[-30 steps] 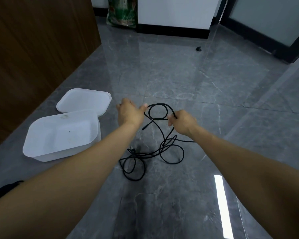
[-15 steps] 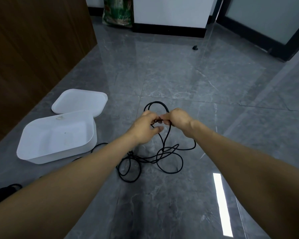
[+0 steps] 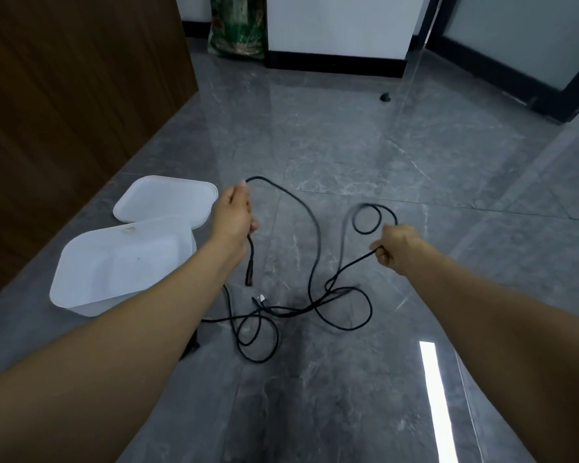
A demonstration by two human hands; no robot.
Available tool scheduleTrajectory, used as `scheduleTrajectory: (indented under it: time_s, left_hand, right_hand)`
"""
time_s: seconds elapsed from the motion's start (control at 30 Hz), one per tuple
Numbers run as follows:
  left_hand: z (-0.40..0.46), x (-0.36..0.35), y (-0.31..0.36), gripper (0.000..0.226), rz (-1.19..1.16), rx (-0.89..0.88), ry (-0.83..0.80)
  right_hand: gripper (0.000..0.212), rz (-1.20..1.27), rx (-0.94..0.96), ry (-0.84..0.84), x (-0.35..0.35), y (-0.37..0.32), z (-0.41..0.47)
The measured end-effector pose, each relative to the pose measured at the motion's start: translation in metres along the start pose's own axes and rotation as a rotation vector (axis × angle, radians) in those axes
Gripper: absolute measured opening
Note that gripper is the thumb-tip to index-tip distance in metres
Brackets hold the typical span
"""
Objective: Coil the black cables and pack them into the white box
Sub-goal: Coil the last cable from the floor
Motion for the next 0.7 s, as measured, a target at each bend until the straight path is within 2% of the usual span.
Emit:
scheduleTrajectory:
  time_s: [0.07,0.1,0.23,0.27,0.33,0.4,0.5,0.57,0.63,0.67,0.7]
  left_hand:
    - [0.001,0.011,0.009,0.037,-0.068,-0.003,0.048]
    - [0.001,0.016,0.012,0.036,-0.075,-0.002,0.063]
    - [-0.003,0.02,0.023,0.033,0.04,-0.007,-0.002]
    - [-0.004,0.016,0.026,0.033,0.082,-0.023,-0.052]
    - [-0.009,0.004,0.031,0.034,0.141,-0.053,-0.162]
    - [-0.015,-0.008,0.033,0.033,0.155,-0.056,-0.259]
    - [-0.024,-0.02,0.034,0.032,0.135,-0.03,-0.357]
    - [-0.027,-0.021,0.036,0.032,0.073,0.0,-0.38]
    - [-0.026,-0.017,0.038,0.032,-0.011,0.038,-0.358]
    - [-0.024,-0.013,0.039,0.033,-0.048,0.059,-0.341]
    - [-0.022,-0.008,0.039,0.034,-0.076,0.086,-0.328]
  right_hand:
    - [0.038,0.226,-0.008,-0.013,0.003,0.001,-0.002]
    - [0.034,0.208,0.015,0.007,0.008,-0.004,-0.002]
    - [0.025,-0.566,0.064,0.12,0.022,-0.024,-0.014]
    - [0.026,-0.544,0.083,0.135,0.016,-0.029,-0.013]
    - [0.034,-0.325,0.116,0.109,-0.002,-0.04,-0.024]
    - [0.051,-0.114,0.317,0.062,-0.022,-0.071,-0.048]
    - [0.064,-0.174,0.627,-0.142,-0.069,-0.116,-0.087]
    - [0.049,-0.19,0.664,-0.215,-0.09,-0.124,-0.096]
    - [0.017,-0.127,0.663,-0.24,-0.097,-0.123,-0.099]
    - [0.009,-0.095,0.662,-0.25,-0.096,-0.121,-0.098]
    - [0.017,-0.075,0.661,-0.246,-0.092,-0.118,-0.094]
Point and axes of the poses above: each hand's wrist, its own z-axis towards the middle knuckle, its own x-axis out of the back of the hand, y = z × x, the point moved 9 cm from there along z, towards the middle knuckle, and after that the axes turned 11 degrees about -z, right-handed, at the moved point
